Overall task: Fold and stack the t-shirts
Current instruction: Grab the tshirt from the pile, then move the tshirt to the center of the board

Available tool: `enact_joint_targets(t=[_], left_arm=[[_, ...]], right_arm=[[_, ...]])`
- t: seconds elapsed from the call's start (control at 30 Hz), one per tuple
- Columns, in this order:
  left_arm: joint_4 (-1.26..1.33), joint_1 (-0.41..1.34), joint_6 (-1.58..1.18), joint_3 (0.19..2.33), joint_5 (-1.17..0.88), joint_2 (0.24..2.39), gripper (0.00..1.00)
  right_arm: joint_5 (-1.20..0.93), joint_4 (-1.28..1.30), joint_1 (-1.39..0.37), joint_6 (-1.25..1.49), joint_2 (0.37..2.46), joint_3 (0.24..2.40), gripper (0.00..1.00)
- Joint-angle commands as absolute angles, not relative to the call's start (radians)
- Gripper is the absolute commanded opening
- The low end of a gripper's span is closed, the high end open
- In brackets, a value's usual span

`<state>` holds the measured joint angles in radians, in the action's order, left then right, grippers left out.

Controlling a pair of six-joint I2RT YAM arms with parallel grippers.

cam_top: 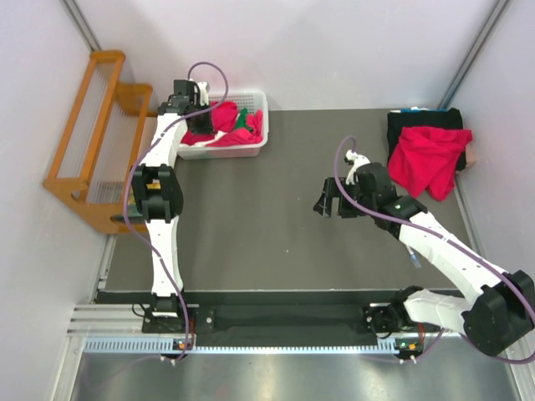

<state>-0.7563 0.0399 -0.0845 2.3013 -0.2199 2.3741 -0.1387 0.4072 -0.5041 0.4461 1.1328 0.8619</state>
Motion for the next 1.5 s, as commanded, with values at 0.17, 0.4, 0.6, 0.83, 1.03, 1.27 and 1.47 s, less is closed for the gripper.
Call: enact_joint_targets(t=[0.17, 0.4, 0.6, 0.83, 1.03, 1.27, 1.47], left_arm=[[-0.752, 0.038, -0.083, 2.295, -0.221, 2.313, 0.0], [-0.77, 0.041, -0.072, 2.494, -0.279, 2.249, 0.0], [-0.569, 0.106, 0.046, 2.217, -0.318, 1.903, 0.0], [-0.655, 0.155, 0.103, 2.146, -0.465, 1.689, 0.0], [-0.868, 0.202, 0.173, 2.229, -0.655, 1.64, 0.0], [-0.988, 0.331, 0.222, 2.223, -0.698, 1.589, 0.0], [-1.042, 0.573, 0.232, 2.174, -0.606, 1.568, 0.0]], right_arm=[[-0.16, 0.342, -0.52, 0.456, 1.112, 0.851, 0.84], [-0.163, 0.336, -0.522, 0.451, 1.117, 0.848, 0.83], [-0.161, 0.319, -0.52, 0.448, 1.108, 0.834, 0.82], [-0.16, 0.295, -0.52, 0.443, 1.111, 0.822, 0.81], [-0.123, 0.305, -0.519, 0.449, 1.089, 0.827, 0.8], [-0.014, 0.321, -0.517, 0.503, 1.017, 0.836, 0.74], [0.123, 0.337, -0.488, 0.523, 0.907, 0.851, 0.7]])
